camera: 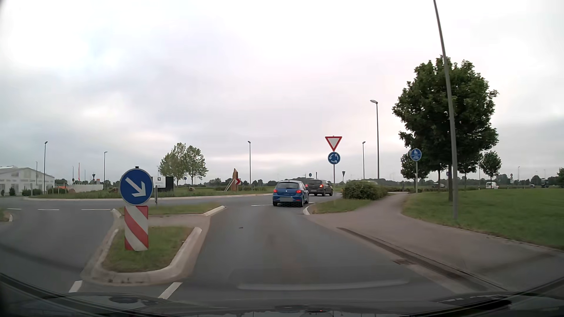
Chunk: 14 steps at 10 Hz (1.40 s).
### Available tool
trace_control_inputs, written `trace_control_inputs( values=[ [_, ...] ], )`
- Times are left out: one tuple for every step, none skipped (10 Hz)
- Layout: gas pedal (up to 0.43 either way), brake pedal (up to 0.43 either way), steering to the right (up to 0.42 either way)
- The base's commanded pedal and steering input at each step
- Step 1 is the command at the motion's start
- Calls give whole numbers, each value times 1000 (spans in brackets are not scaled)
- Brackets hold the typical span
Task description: Follow the waypoints while adhering to traffic rules and regulations
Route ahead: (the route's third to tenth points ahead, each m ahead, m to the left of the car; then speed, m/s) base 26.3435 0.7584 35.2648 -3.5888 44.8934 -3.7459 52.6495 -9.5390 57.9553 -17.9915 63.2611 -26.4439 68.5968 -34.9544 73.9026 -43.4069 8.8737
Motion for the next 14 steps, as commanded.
trace_control_inputs(
  values=[
    [138,0,-70],
    [138,0,-70],
    [138,0,-70],
    [138,0,-69],
    [138,0,-60],
    [150,0,-51],
    [150,0,-36],
    [150,0,-21],
    [150,0,-12],
    [150,0,-1],
    [157,0,18],
    [157,0,37],
    [169,0,56],
    [177,0,71]
  ],
)
